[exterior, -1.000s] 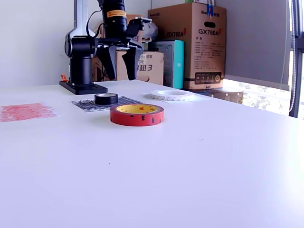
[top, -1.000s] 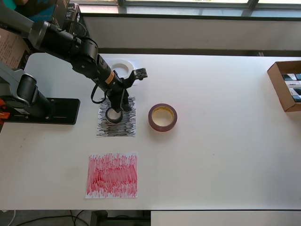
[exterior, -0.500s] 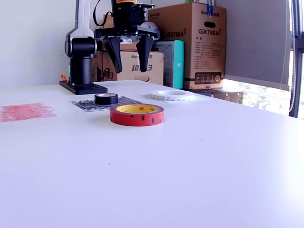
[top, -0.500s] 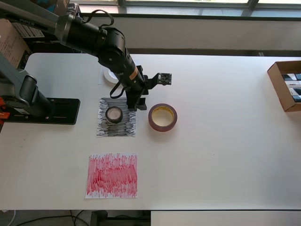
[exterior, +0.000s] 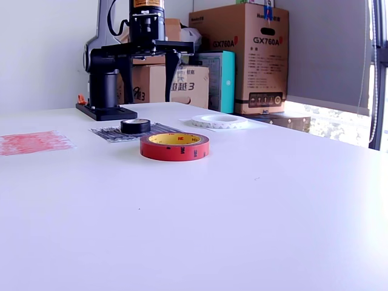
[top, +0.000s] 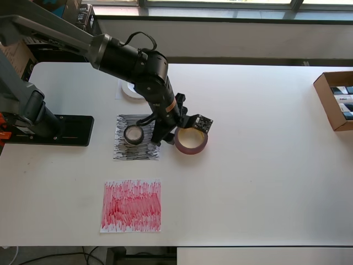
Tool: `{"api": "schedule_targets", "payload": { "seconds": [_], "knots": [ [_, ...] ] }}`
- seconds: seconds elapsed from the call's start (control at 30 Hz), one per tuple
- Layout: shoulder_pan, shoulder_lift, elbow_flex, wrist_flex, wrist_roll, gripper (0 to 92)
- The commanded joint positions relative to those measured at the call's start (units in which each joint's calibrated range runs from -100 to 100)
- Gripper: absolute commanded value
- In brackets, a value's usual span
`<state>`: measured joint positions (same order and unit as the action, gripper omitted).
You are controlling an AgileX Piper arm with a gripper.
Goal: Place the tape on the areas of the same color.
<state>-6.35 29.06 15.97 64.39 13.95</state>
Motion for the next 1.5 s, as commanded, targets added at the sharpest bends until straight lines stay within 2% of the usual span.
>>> {"api": "schedule_targets", "payload": {
  "seconds": [0.0, 0.2, 0.4, 1.47],
  "knots": [
    [-0.82, 2.19, -2.65, 0.48, 1.13, 68.0],
    [-2.64, 6.86, -7.74, 5.15, 5.79, 68.0],
    [-4.22, 10.14, -10.56, 6.42, 9.56, 68.0],
    [-1.69, 16.22, -11.01, 7.27, 9.39, 67.9]
  ]
}}
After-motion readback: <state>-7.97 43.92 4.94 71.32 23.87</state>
